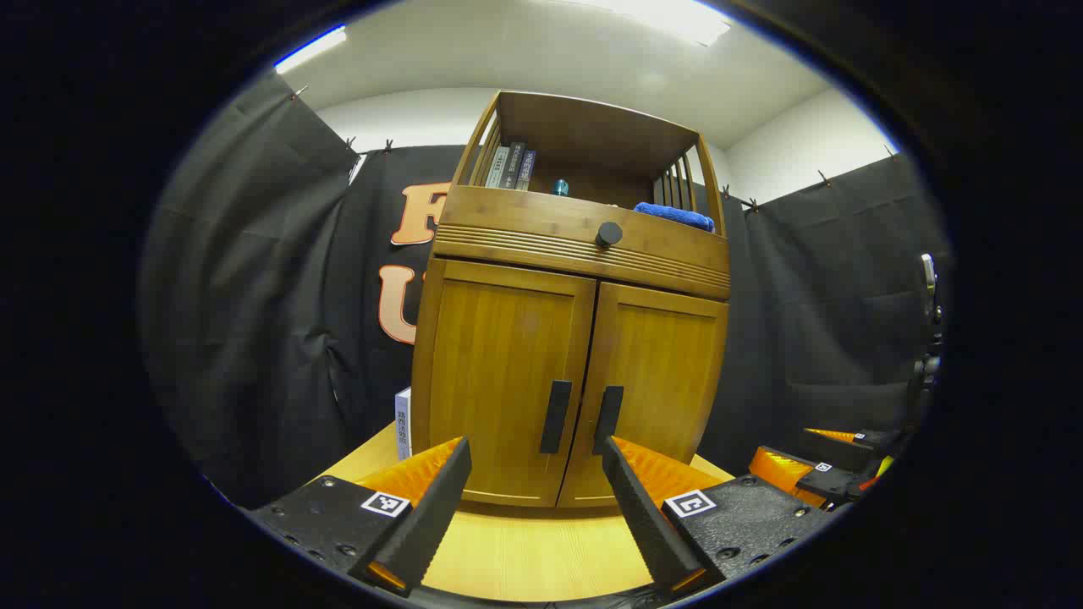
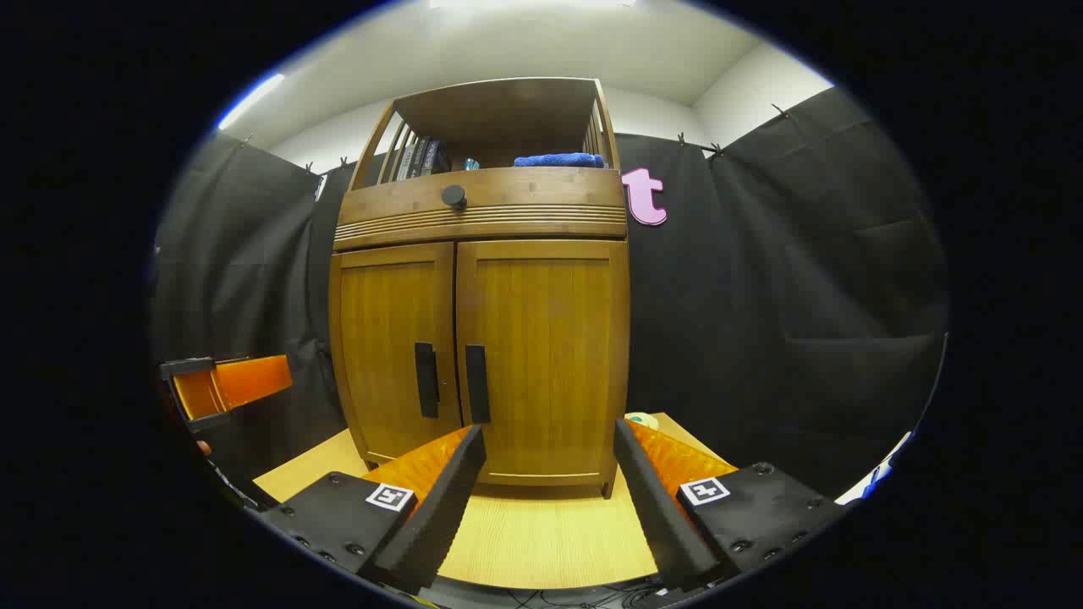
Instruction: Open the right door of the double-door shoe cabinet with the right hand, and open the left door with the left hand.
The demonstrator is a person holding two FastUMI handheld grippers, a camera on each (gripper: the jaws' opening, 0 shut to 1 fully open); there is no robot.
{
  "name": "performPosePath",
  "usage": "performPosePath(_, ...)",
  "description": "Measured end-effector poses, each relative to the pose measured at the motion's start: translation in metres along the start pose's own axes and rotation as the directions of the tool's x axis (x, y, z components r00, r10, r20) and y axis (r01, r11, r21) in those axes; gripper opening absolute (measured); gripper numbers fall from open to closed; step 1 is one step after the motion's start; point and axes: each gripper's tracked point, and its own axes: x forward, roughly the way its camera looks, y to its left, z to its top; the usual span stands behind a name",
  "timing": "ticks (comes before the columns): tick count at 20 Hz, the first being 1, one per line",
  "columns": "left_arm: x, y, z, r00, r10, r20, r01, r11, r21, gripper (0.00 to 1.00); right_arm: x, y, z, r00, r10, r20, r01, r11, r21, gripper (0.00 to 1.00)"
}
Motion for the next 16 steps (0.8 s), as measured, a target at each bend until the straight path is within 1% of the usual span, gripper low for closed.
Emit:
performPosePath(4,-0.0035,-0.0025,0.0012,1.0,0.002,0.002,-0.002,1.0,0.001,0.92,-0.0018,-0.0031,-0.0003,1.0,-0.001,0.004,0.001,1.0,0.004,1.0)
performPosePath(5,-0.0052,-0.0033,0.0011,1.0,0.002,0.003,-0.002,1.0,0.001,0.92,-0.002,-0.0035,0.0008,1.0,0.0,0.006,0.0,1.0,0.006,0.99)
performPosePath(6,-0.0061,-0.0029,0.002,1.0,0.004,0.004,-0.004,1.0,0.001,0.92,-0.0026,-0.0035,0.0007,1.0,0.001,0.006,-0.001,1.0,0.008,0.94)
performPosePath(7,-0.0061,-0.0028,0.0021,1.0,0.007,0.004,-0.007,1.0,0.001,0.92,-0.0026,-0.0033,0.0018,1.0,0.003,0.007,-0.003,1.0,0.008,0.94)
performPosePath(8,-0.0057,-0.0028,0.0021,1.0,0.008,0.005,-0.008,1.0,0.001,0.92,-0.0028,-0.0036,0.0017,1.0,0.003,0.009,-0.003,1.0,0.007,0.99)
performPosePath(9,-0.0061,-0.003,0.002,1.0,0.01,0.006,-0.01,1.0,0.001,0.92,-0.0031,-0.0046,0.0026,1.0,0.004,0.01,-0.004,1.0,0.005,0.94)
performPosePath(10,-0.0065,-0.0032,0.0019,1.0,0.011,0.005,-0.011,1.0,0.001,0.92,-0.0027,-0.0044,0.0023,1.0,0.005,0.01,-0.005,1.0,0.004,0.99)
performPosePath(14,-0.0091,-0.0025,0.0015,1.0,0.016,0.002,-0.016,1.0,0.003,0.92,-0.0033,-0.0039,0.0012,1.0,0.007,0.007,-0.007,1.0,0.007,1.0)
performPosePath(16,-0.0094,-0.0003,0.0012,1.0,0.017,0.004,-0.017,1.0,0.006,0.92,-0.0013,-0.0025,-0.0003,1.0,0.01,0.004,-0.01,1.0,0.009,0.99)
